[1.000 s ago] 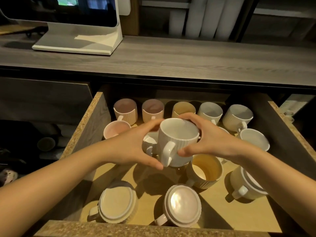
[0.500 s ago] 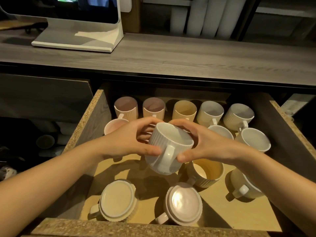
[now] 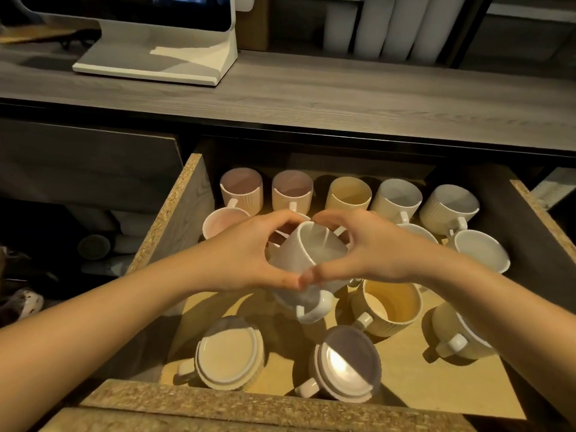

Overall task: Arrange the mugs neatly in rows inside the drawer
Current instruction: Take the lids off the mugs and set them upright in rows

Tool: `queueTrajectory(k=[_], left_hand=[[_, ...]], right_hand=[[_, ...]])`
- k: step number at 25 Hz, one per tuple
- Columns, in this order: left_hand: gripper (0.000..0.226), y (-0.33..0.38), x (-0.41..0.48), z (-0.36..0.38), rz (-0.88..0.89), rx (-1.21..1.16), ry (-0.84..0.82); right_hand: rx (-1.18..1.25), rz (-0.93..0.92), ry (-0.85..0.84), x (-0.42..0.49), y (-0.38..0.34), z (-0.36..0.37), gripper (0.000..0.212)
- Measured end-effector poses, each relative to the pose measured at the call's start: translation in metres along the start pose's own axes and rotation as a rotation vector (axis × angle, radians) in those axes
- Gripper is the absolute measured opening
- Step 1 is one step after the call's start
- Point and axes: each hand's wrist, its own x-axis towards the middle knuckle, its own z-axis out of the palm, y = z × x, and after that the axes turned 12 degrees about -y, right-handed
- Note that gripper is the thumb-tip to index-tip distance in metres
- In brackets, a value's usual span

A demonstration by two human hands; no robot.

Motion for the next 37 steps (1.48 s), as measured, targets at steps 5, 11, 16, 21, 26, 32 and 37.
queueTrajectory(k=[5, 11, 16, 21, 26, 32, 37], left_hand=[[0.060, -0.008, -0.024, -0.003, -0.339, 0.395, -0.214], [0.065, -0.022, -0.036, 0.017, -0.547, 0.540, -0.589], [0.059, -0.027, -0.034, 0.022, -0.575, 0.513, -0.583], [0.058, -0.024, -0.032, 0.028, -0.587, 0.544, -0.574], [0.067, -0.018, -0.030, 0.041, -0.580, 0.699, -0.541], [0.061, -0.016, -0.032, 0.022, -0.554, 0.621, -0.401], [0.060, -0.025, -0.052, -0.030, -0.465, 0.226, -0.218]], right_hand=[[-0.229, 0.042, -0.023, 0.003, -0.005, 0.029, 0.080], [-0.555, 0.033, -0.048, 0.012, -0.012, 0.066, 0.077], [-0.566, 0.055, -0.048, 0.024, -0.012, 0.080, 0.078], [-0.566, 0.059, -0.056, 0.030, -0.015, 0.084, 0.083], [-0.566, 0.058, -0.058, 0.028, -0.011, 0.085, 0.084], [-0.343, 0.031, 0.084, 0.016, 0.000, 0.059, 0.054], [0.172, -0.055, -0.007, 0.017, 0.012, 0.033, 0.038]])
